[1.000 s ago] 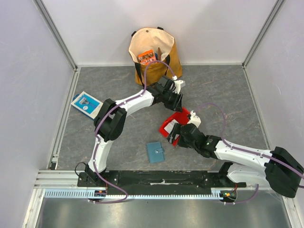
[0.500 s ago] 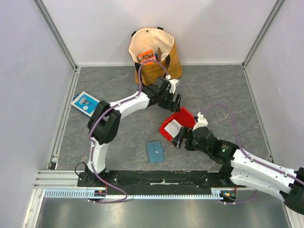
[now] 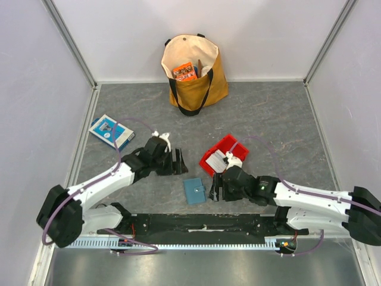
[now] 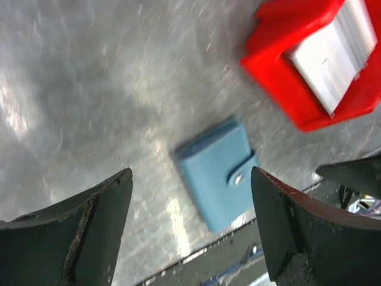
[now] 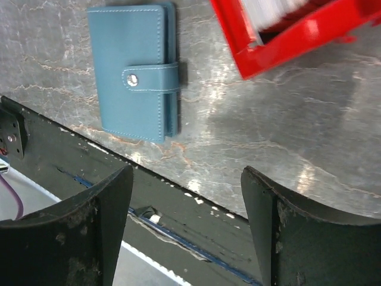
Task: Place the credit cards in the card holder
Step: Move the storage box to the center of the board.
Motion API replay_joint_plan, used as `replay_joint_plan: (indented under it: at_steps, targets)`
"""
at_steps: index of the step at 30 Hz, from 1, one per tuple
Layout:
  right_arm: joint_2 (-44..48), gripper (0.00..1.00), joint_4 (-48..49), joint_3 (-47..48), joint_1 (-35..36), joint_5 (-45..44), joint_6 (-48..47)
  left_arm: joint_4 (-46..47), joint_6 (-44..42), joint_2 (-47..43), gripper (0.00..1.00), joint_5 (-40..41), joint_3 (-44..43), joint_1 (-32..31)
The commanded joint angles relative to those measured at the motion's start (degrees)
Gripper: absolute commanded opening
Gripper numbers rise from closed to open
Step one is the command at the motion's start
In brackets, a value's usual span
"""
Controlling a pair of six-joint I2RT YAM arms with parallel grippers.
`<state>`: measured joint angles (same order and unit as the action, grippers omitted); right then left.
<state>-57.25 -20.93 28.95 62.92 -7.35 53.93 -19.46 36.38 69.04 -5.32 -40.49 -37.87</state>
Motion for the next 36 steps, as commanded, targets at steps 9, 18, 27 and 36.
replay_joint_plan:
  at_steps: [9,18,27,36]
  targets:
    - [-16.30,0.73,10.29,6.03,7.04,-2.83,6.36,-2.51,10.64,-17.70,0.84,-2.77,15.17,-0.28]
    - [-16.66,0.73,8.19,4.45,4.77,-11.01,4.44,1.97,10.29,-16.14,0.83,-5.92,17.29,-0.28]
    - [-19.47,0.81,9.23,5.59,-3.31,-6.19,-9.79,3.20,7.56,-9.80,0.82,-6.72,14.12,-0.28]
    - [-26.59,0.81,11.43,11.56,-10.53,-1.18,-17.45,4.87,8.53,-8.48,0.81,-6.89,14.39,-0.28]
